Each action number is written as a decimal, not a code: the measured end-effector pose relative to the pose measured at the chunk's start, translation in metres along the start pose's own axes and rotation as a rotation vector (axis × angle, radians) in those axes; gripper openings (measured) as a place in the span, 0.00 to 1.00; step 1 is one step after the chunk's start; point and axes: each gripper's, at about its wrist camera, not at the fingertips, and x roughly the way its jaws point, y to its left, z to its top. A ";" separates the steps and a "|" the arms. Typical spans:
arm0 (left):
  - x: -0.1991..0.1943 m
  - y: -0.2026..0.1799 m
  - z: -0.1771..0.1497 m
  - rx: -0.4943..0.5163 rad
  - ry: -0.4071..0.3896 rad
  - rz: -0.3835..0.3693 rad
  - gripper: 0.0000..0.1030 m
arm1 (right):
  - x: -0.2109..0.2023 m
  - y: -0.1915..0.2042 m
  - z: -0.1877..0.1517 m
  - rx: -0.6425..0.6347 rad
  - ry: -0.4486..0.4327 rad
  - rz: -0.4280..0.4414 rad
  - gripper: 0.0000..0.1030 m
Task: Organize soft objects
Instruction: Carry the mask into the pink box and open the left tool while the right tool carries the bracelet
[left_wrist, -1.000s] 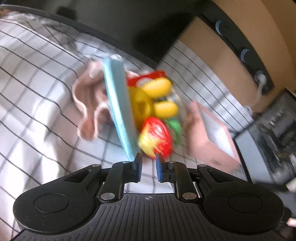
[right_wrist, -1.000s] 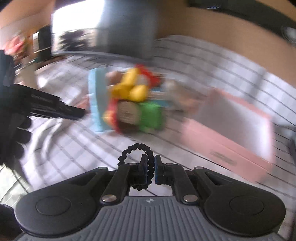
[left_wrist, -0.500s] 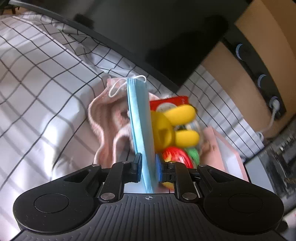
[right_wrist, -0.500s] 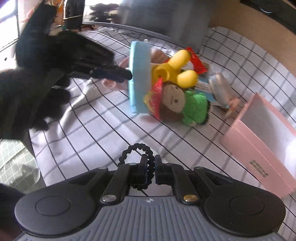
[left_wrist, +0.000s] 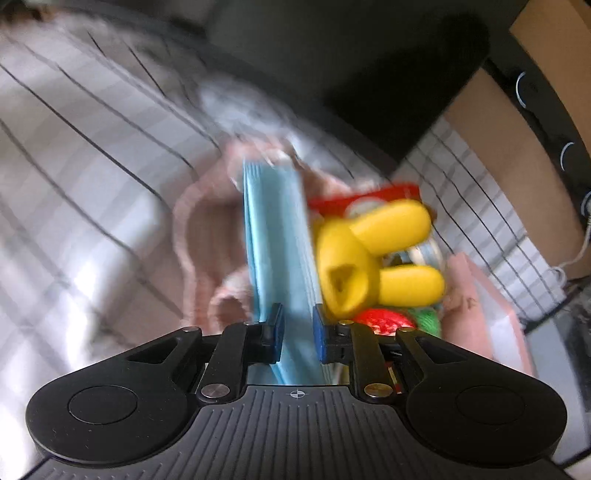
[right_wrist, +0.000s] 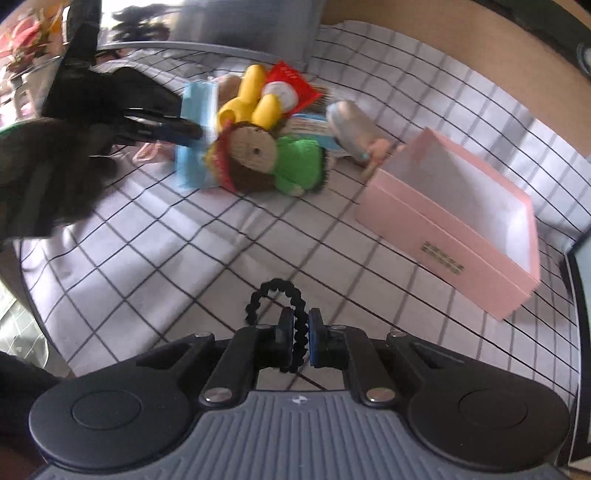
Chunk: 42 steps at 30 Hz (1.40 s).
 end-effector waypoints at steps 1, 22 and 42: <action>-0.010 0.000 -0.002 0.005 -0.022 0.019 0.20 | -0.001 -0.003 -0.001 0.012 -0.001 -0.005 0.07; 0.055 0.021 0.000 -0.251 0.150 -0.178 0.19 | 0.004 0.006 -0.003 -0.014 -0.015 0.030 0.33; -0.007 -0.015 -0.016 0.089 0.005 -0.260 0.07 | 0.027 -0.006 -0.007 0.065 -0.025 0.117 0.60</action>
